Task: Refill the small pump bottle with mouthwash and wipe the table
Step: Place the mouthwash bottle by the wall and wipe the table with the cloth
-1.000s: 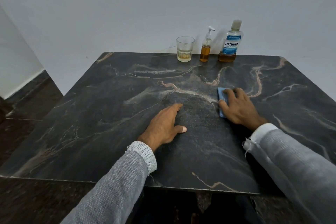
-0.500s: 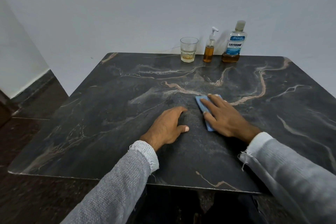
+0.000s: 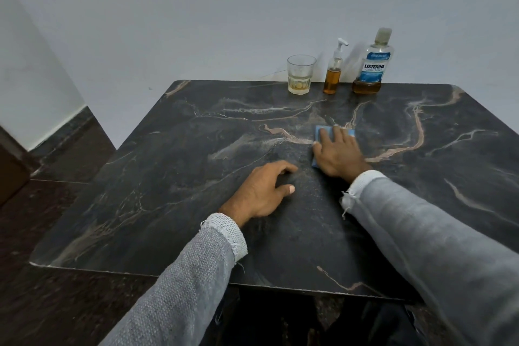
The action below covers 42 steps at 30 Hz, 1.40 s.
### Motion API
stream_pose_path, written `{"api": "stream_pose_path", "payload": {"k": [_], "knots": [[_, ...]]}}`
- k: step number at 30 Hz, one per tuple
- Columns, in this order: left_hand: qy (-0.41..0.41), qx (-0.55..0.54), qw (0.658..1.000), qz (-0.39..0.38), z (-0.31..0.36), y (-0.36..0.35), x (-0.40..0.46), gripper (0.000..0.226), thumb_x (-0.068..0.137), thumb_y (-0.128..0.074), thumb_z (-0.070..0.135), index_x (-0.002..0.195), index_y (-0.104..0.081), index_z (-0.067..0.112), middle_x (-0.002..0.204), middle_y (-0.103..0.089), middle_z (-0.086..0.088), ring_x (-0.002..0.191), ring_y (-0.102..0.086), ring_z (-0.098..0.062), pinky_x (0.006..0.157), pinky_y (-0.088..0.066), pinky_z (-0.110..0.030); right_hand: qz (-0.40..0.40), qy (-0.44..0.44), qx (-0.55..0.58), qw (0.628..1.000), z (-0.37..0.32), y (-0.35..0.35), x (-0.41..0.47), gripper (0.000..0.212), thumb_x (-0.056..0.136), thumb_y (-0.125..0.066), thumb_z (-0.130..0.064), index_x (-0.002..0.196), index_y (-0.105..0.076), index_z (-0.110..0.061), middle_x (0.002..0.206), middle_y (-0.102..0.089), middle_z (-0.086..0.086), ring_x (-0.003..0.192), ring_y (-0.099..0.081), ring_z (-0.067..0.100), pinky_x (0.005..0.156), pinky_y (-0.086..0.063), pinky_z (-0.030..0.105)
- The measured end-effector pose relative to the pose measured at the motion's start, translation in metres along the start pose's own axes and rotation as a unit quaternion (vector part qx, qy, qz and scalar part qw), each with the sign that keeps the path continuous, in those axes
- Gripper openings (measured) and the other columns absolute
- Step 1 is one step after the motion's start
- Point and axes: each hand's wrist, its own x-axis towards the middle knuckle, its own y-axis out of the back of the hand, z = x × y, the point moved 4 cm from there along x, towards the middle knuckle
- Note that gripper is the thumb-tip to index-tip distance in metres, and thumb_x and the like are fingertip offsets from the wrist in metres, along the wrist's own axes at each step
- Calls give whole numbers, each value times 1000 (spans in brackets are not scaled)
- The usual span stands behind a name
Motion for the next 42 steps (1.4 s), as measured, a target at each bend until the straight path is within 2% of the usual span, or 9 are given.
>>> {"api": "stream_pose_path", "payload": {"k": [4,10,16,20,23,30,34,38,42], "knots": [[9,-48,997,60,-7,12,1,33,90,-63,7,122,-62,14,123,-66,1,114,-62,-11,103,-47,-28,-13,84,-5,996,-36,-16,-13,58,103,-19,-44,154,-14,-16,162,-5,19,150,-2,33,120,-2,44],[18,-63,996,67,-24,29,5,28,91,-64,7,118,-64,14,114,-68,1,105,-65,-10,95,-50,-24,-5,164,-17,986,3,-15,-40,60,102,-20,-43,155,-17,-14,163,-12,10,150,-9,24,121,-10,41],[16,-80,991,104,-34,40,10,23,90,-64,7,111,-66,15,111,-68,4,101,-65,-9,95,-50,-23,41,41,-3,998,63,3,5,51,102,-25,-38,142,-35,-8,149,-33,19,136,-33,35,112,-27,52],[19,-80,991,103,-39,45,10,21,91,-64,9,110,-66,18,110,-68,6,101,-65,-6,92,-49,-20,22,-27,9,999,62,7,54,52,101,-26,-41,146,-30,-12,155,-25,20,143,-23,37,117,-18,52],[22,-74,991,114,-42,52,9,21,91,-64,9,110,-66,16,110,-68,5,98,-65,-5,86,-48,-9,-7,-40,11,999,36,3,76,55,100,-24,-45,148,-23,-19,160,-15,18,146,-16,38,119,-13,53],[25,-39,986,159,-34,63,12,22,90,-63,6,107,-68,17,107,-70,6,96,-66,-6,89,-47,-15,-31,97,-3,995,-69,-22,58,58,101,-18,-50,154,-11,-29,163,-5,12,150,-4,32,119,-2,47],[23,-36,980,194,-25,69,10,29,89,-55,-5,108,-66,13,103,-68,5,98,-65,-8,92,-47,-16,-43,201,0,979,-117,-28,14,54,103,-19,-46,153,-21,-27,163,-10,11,150,-7,28,121,-6,45],[25,-22,977,209,-16,72,4,32,89,-52,-7,112,-65,11,103,-66,3,99,-63,-9,92,-47,-19,-29,299,5,954,-127,-23,-41,46,103,-28,-39,145,-38,-23,157,-26,9,145,-21,27,117,-18,44],[27,-4,980,198,-12,66,0,34,91,-50,-8,114,-64,12,107,-65,3,101,-61,-8,90,-45,-15,-36,302,-3,953,-99,-20,-79,53,104,-27,-41,154,-24,-26,162,-15,7,150,-11,22,121,-11,40]]}}
